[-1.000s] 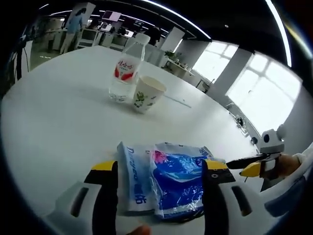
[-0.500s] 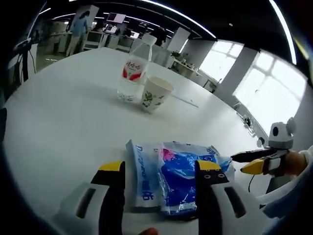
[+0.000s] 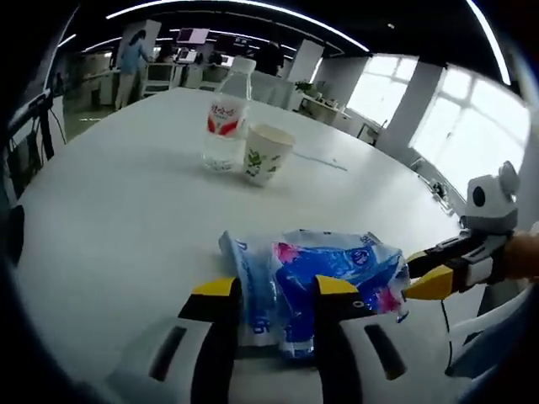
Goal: Arrange the tabletop items into an orderly group along one side of the table until the central work area is clear of visible clutter.
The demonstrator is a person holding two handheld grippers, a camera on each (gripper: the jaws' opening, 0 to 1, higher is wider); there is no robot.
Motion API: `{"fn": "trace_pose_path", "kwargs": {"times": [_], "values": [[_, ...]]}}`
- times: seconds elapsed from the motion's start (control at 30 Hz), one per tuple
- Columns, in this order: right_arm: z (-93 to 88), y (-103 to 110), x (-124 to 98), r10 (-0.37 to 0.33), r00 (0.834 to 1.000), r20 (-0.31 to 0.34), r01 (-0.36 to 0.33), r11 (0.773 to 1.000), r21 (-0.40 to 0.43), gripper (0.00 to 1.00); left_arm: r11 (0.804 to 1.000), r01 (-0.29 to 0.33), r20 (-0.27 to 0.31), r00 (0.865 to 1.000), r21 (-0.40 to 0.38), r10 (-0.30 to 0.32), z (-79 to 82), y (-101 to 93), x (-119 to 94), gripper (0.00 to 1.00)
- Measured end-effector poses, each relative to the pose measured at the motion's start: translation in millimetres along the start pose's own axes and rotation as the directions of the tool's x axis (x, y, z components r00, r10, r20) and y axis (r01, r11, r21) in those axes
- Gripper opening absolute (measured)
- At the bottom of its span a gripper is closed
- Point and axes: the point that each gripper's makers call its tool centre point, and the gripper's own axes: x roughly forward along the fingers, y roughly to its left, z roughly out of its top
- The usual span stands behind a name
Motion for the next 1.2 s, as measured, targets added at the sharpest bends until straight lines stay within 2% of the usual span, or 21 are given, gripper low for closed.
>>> {"fn": "trace_pose_path", "kwargs": {"times": [0.07, 0.13, 0.2, 0.27, 0.3, 0.47, 0.67, 0.73, 0.8, 0.87, 0.97, 1.07, 1.2], "values": [[0.9, -3.6, 1.8, -0.014, 1.0, 0.005, 0.014, 0.999, 0.045, 0.12, 1.0, -0.004, -0.008, 1.0, 0.014, 0.004, -2.2, 4.3, 1.5, 0.28], [1.7, -1.1, 2.8, 0.01, 1.0, 0.011, -0.01, 0.996, 0.087, 0.1, 1.0, -0.015, -0.005, 1.0, 0.017, 0.015, -1.7, 3.2, -1.1, 0.26], [1.9, -0.8, 2.2, 0.008, 1.0, 0.013, -0.009, 0.997, 0.083, 0.08, 1.0, -0.022, -0.006, 1.0, 0.021, 0.022, -2.3, 5.1, -0.9, 0.23], [1.3, -0.3, 1.8, 0.007, 1.0, 0.012, -0.007, 0.997, 0.076, 0.0, 0.999, -0.039, -0.015, 0.999, 0.038, 0.04, -2.7, 4.6, -2.0, 0.2], [-0.4, -0.1, 1.0, 0.007, 1.0, 0.007, -0.008, 0.998, 0.067, 0.0, 0.996, -0.058, -0.017, 0.998, 0.062, 0.059, -2.3, 5.7, -3.4, 0.19], [-1.2, 0.1, 1.5, 0.016, 1.0, 0.003, -0.016, 0.997, 0.072, 0.0, 0.993, -0.073, -0.033, 0.997, 0.097, 0.077, -5.5, 6.7, -7.1, 0.18], [-1.1, 1.9, 1.4, 0.019, 1.0, -0.001, -0.019, 0.997, 0.079, 0.0, 0.991, -0.102, -0.024, 0.994, 0.09, 0.105, -6.0, 8.0, -15.8, 0.17], [-0.2, 3.7, 0.2, 0.022, 1.0, 0.006, -0.023, 0.996, 0.084, 0.0, 0.989, -0.113, -0.021, 0.993, 0.096, 0.115, -4.7, 4.5, -21.5, 0.12], [-1.2, 5.2, -0.2, 0.026, 1.0, 0.005, -0.026, 0.996, 0.084, 0.0, 0.985, -0.132, -0.01, 0.991, 0.107, 0.134, -4.1, 3.4, -25.7, 0.12], [-3.1, 7.8, -0.7, 0.033, 0.999, 0.003, -0.033, 0.996, 0.085, 0.0, 0.987, -0.122, -0.019, 0.992, 0.109, 0.125, -8.2, -0.6, -26.6, 0.04], [-2.2, 11.3, -3.7, 0.042, 0.999, 0.011, -0.043, 0.995, 0.085, 0.0, 0.98, -0.146, -0.019, 0.989, 0.135, 0.15, -8.9, -0.1, -28.1, 0.03], [2.9, 13.1, -9.0, 0.049, 0.998, 0.029, -0.051, 0.996, 0.071, 0.0, 0.988, -0.132, 0.02, 0.991, 0.083, 0.13, 2.6, -6.5, -32.6, 0.03], [15.3, 9.8, -20.3, 0.049, 0.996, 0.079, -0.056, 0.995, 0.087, 0.0, 0.99, -0.119, 0.061, 0.992, 0.076, 0.115, 21.2, -14.8, -37.1, 0.02]]}}
